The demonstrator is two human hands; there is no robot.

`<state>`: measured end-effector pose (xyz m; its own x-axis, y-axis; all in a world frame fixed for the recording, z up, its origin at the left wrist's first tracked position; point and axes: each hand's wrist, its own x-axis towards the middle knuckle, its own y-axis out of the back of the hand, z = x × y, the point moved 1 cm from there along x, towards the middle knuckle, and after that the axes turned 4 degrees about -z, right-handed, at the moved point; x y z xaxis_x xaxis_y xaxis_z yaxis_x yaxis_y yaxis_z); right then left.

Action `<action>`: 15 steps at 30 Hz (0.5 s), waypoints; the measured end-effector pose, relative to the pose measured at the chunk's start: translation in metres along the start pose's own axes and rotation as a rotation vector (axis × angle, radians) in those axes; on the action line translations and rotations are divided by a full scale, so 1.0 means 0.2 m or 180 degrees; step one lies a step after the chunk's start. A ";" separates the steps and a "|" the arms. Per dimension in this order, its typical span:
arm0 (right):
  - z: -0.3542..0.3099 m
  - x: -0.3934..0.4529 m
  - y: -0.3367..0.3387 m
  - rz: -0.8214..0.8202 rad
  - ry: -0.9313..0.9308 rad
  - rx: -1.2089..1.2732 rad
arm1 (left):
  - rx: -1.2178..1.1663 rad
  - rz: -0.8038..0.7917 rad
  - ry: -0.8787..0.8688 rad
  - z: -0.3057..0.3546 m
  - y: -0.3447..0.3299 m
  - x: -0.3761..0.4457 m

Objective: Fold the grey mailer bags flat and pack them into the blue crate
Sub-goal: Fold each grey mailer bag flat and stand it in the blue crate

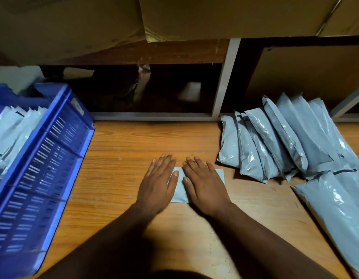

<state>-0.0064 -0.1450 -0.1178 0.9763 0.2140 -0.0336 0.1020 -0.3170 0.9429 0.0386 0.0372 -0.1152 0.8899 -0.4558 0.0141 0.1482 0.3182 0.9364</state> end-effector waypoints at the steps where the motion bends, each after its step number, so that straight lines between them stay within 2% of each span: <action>1: -0.02 0.02 -0.03 -0.0040 -0.0030 -0.0041 | 0.0035 -0.0056 -0.0096 0.01 -0.03 0.00; 10: -0.04 0.05 -0.12 -0.0053 -0.0159 -0.0298 | 0.0374 -0.0023 -0.0267 0.03 -0.09 0.01; 15: 0.05 0.00 -0.06 -0.0168 -0.0110 0.0009 | 0.0319 -0.0347 0.0214 0.00 -0.10 -0.01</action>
<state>-0.0062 -0.1509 -0.1335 0.9755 0.1984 -0.0947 0.1539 -0.3089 0.9386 0.0339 0.0330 -0.1338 0.8982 -0.4256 -0.1100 0.2047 0.1836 0.9614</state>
